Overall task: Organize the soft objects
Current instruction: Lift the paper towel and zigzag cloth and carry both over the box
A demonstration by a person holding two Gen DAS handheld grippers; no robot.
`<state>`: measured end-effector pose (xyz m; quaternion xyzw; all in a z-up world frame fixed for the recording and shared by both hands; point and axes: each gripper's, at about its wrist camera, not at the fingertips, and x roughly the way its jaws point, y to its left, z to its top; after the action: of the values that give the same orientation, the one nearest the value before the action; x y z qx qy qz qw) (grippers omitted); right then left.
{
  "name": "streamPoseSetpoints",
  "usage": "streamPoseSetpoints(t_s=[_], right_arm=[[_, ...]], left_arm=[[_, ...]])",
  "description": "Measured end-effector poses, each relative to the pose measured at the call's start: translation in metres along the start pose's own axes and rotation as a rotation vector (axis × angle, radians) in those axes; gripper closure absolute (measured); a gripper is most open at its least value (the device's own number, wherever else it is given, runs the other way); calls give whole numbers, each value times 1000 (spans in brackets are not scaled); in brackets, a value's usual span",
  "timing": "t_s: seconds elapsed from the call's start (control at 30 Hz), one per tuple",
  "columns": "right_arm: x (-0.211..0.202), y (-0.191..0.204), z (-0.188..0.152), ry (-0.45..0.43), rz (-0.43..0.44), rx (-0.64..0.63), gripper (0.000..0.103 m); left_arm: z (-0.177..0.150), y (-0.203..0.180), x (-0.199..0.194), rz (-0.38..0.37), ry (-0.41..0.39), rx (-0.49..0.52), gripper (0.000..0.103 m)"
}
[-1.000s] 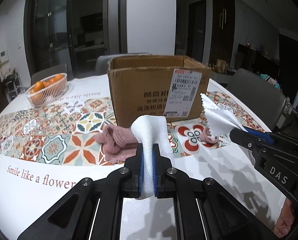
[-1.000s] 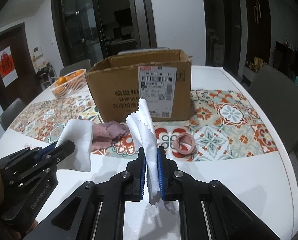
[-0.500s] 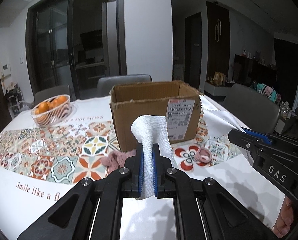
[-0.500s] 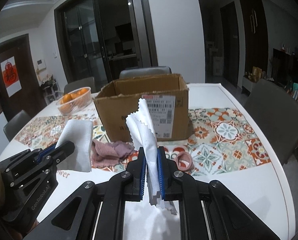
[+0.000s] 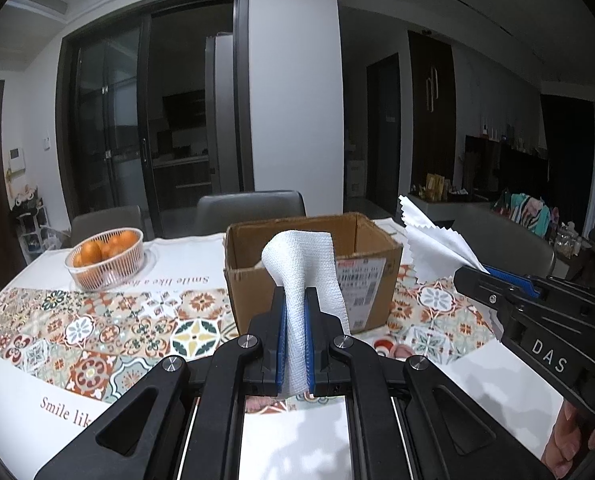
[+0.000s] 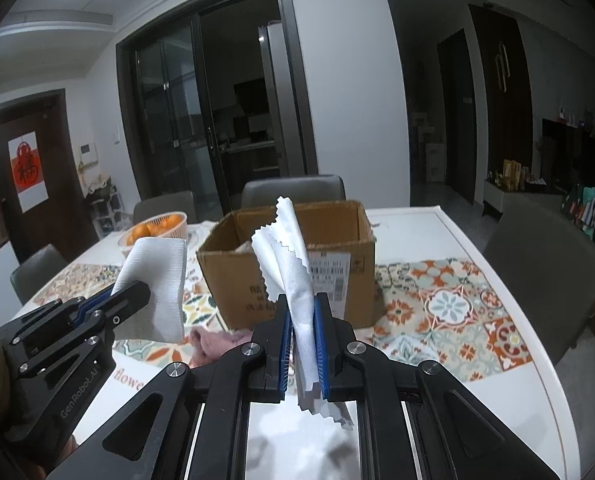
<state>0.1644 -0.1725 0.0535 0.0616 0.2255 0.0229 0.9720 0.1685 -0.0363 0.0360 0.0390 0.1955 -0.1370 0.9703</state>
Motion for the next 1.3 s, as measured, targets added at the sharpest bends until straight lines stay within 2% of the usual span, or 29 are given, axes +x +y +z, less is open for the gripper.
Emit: streamPoseSetpoints(t_s=[0.4,0.73,1.3], right_arm=[[8,1,23,-54,-1,-3,90],[34,0,46,-78,2,-19,90],[100,-4,74,-64,12,-77,90]], left_arm=[[24,4,11,15,-61,8,94],[43,12,37,30,-86,15,94],[57,25,101,39,-63,25,94]])
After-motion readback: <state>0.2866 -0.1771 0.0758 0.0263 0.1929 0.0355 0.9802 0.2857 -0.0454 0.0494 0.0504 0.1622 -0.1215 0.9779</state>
